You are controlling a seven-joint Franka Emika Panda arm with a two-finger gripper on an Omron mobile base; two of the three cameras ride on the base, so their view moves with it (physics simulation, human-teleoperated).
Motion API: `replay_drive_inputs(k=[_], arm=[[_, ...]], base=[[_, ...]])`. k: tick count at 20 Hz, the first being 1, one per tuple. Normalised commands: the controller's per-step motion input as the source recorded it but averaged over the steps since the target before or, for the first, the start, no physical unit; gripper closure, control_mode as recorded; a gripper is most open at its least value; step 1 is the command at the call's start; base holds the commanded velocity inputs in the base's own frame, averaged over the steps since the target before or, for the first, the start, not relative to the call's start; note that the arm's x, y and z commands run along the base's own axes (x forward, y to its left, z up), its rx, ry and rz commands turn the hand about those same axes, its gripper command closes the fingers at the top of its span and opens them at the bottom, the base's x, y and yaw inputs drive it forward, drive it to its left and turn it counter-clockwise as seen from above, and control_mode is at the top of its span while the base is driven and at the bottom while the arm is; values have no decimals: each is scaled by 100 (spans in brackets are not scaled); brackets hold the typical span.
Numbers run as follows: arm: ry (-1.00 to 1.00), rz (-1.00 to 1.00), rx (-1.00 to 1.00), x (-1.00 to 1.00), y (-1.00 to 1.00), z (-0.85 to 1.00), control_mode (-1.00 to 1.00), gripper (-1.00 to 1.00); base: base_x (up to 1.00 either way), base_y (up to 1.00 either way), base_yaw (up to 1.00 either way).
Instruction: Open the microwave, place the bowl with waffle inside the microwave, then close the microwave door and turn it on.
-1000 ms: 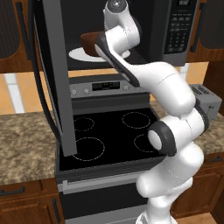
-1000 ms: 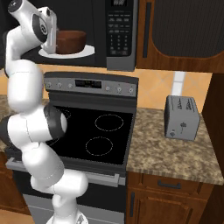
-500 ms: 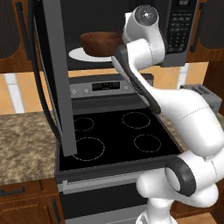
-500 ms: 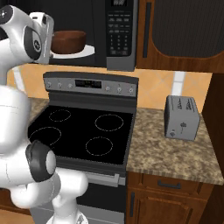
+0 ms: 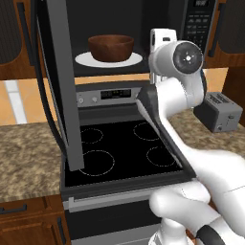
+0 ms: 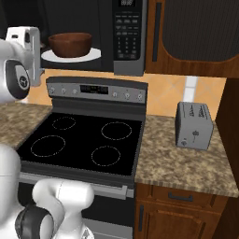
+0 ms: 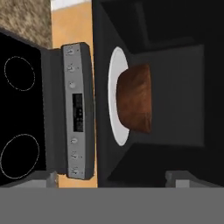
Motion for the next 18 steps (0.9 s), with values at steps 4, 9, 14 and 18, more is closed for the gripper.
replay_drive_inputs(k=[4,9,14,18], arm=[[-18,2,0,-100,-4,0,-100,-100],[-17,3,0,-100,-1,0,-100,100],[-7,1,0,-100,0,1,-100,100],[1,-2,0,-100,2,10,-100,100]], base=[[0,0,0],[0,0,0],[0,0,0],[0,0,0]])
